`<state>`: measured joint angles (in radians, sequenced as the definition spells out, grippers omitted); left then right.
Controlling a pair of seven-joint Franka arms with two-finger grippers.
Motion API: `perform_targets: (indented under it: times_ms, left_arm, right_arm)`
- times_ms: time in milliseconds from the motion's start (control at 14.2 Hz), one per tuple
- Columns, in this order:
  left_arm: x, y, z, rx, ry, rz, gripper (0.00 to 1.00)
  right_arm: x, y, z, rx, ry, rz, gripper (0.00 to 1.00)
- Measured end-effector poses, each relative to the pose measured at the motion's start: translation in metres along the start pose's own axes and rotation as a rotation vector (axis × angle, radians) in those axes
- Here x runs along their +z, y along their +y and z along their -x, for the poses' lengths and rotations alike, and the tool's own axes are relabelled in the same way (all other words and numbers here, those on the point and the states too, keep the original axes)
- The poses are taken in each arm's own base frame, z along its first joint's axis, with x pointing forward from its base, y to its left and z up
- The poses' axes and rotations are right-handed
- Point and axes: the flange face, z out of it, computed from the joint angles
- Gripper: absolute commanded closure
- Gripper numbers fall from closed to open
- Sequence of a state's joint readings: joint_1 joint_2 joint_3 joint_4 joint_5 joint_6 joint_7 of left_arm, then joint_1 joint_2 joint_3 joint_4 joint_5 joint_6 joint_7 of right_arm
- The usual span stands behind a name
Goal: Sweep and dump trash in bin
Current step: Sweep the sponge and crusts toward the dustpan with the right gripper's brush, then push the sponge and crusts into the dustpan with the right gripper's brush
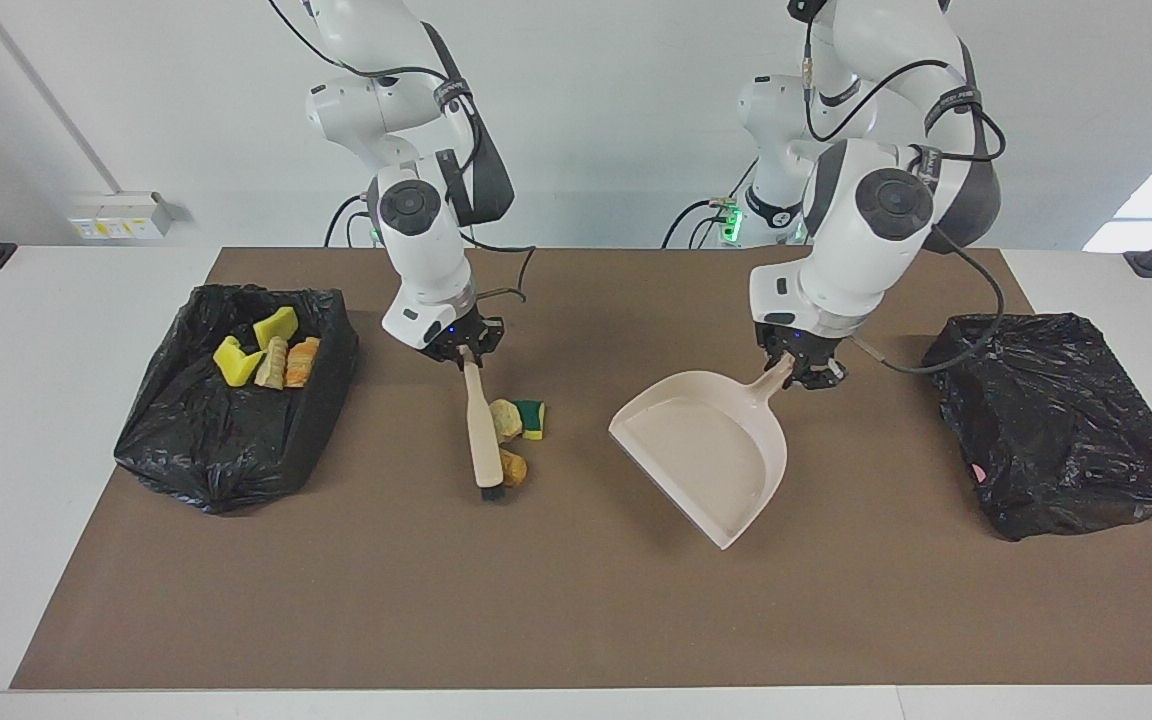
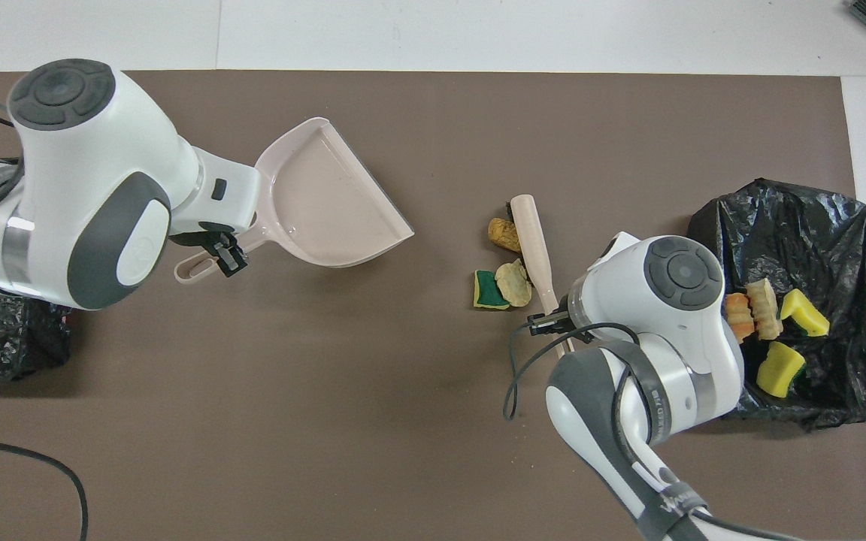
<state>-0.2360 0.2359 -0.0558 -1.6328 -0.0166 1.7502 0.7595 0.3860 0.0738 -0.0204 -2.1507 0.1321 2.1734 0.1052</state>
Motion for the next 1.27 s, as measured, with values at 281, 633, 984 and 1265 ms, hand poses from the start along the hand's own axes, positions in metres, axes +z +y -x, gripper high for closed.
perform_targets:
  times_ms: [281, 633, 984, 1265]
  left_arm:
    - [0.017, -0.020, 0.025, 0.189, -0.046, -0.004, 1.00]
    - [0.041, -0.019, 0.055, 0.260, -0.090, -0.068, 1.00]
    - [0.072, 0.003, 0.072, 0.292, -0.091, -0.069, 1.00]
    - [0.093, 0.030, 0.065, 0.338, -0.103, -0.061, 1.00]
  right_arm:
    - [-0.010, -0.011, 0.000, -0.010, -0.036, -0.011, 1.00]
    - [-0.013, 0.023, -0.005, 0.030, -0.037, 0.001, 1.00]
    - [0.011, 0.009, 0.001, 0.054, -0.027, 0.009, 1.00]
    - [0.025, -0.042, 0.008, 0.074, -0.012, 0.015, 1.00]
